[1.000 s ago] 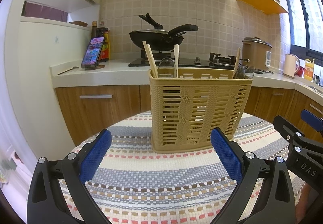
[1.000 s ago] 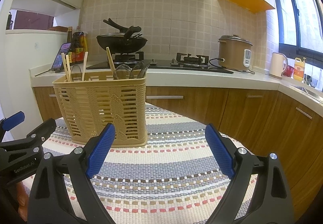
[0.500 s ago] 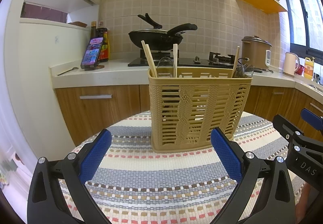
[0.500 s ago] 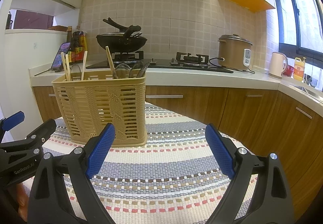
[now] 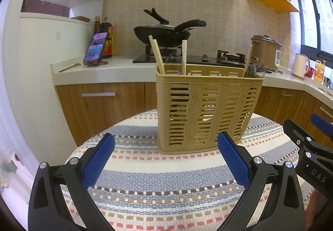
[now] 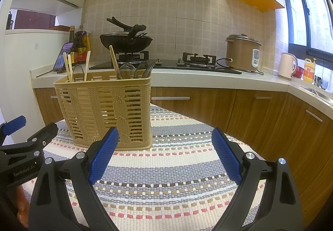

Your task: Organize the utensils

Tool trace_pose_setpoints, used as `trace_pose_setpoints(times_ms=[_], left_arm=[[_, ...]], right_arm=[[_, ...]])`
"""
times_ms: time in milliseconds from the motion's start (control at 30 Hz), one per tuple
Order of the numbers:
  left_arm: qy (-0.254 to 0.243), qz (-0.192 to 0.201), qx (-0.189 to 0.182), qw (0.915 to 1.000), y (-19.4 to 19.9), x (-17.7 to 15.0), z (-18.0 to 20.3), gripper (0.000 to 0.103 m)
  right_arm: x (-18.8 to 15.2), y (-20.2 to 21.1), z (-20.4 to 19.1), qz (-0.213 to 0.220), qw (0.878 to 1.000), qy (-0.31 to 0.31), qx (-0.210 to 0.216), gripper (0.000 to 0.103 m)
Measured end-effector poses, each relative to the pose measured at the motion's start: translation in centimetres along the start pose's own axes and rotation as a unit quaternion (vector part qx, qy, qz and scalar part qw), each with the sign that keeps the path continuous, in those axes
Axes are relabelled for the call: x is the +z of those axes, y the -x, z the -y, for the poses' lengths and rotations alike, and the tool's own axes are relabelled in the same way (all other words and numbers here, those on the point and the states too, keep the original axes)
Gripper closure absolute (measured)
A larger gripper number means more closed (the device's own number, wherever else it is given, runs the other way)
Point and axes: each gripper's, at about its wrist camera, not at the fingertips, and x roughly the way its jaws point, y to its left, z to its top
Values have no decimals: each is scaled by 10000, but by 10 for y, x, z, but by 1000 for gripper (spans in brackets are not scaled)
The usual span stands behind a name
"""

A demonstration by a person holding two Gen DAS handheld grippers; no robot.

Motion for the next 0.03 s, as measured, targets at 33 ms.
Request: trace_pose_setpoints(times_ms=[33], left_arm=[[-4,22,7,10000,0,0,0,7]], right_arm=[[0,0,0,0,10000,6,3,16]])
